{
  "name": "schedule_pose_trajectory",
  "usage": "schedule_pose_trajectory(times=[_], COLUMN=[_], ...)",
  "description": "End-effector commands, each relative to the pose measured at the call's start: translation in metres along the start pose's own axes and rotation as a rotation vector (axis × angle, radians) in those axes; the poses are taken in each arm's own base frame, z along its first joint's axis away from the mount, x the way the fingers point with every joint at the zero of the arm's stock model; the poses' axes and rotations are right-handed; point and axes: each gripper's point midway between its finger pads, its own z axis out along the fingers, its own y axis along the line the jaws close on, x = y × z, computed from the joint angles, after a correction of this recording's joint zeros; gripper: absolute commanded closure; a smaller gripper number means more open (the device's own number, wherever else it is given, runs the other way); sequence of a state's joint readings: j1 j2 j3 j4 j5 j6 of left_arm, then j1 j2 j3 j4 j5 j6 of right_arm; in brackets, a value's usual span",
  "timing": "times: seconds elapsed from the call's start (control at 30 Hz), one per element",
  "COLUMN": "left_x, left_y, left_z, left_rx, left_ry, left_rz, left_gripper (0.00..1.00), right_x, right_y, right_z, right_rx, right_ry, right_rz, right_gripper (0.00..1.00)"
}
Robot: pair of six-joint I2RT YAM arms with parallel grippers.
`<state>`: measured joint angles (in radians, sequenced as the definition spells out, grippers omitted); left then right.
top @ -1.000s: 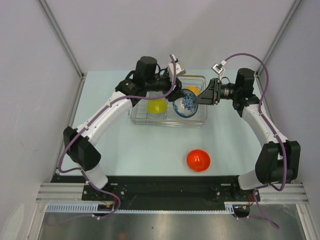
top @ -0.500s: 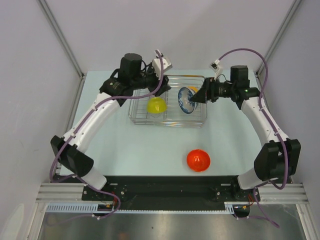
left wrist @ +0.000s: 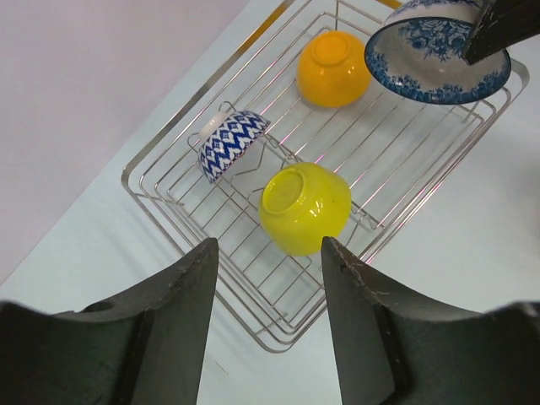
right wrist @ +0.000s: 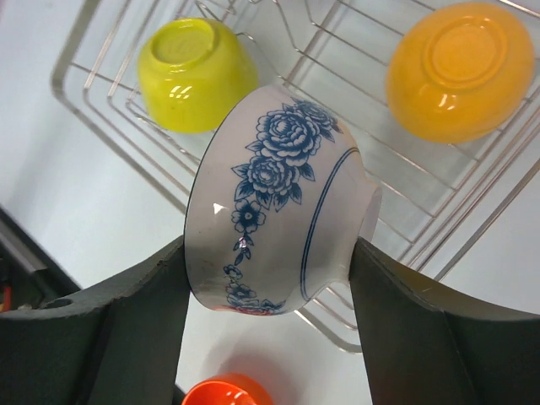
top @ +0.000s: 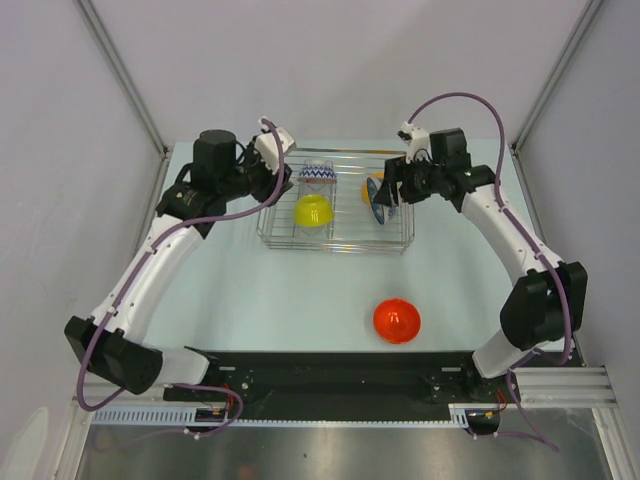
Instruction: Load the bowls into the dish rack
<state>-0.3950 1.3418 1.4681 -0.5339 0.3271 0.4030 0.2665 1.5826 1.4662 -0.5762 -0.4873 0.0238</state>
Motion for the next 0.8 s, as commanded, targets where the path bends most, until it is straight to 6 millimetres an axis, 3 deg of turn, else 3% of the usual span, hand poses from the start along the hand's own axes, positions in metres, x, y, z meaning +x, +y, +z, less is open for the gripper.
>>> schedule_pose_trajectory(times=[0.0, 0.37, 0.77], left_x=[-0.001, 0.023, 0.032], left_y=[0.012, 0.013, 0.014], left_z=[-0.019, -0.037, -0.049], left_rx=[-0.06, -0.084, -0.099], left_ry=[-0.03, -0.011, -0.01], left_rz=[0.021, 0.036, 0.044], left_gripper=[0.43, 0.43, 0.43], right_x=[-0.029, -0.015, 0.013], right_y=[-0.01, -0.023, -0.032], right_z=[0.005, 0.032, 0.052], right_rx=[0.157, 0.371, 0.545], right_ry=[-0.05, 0.032, 0.194], right_rz=[-0.117, -0.227, -0.388], right_gripper=[1.0, 1.0, 1.0])
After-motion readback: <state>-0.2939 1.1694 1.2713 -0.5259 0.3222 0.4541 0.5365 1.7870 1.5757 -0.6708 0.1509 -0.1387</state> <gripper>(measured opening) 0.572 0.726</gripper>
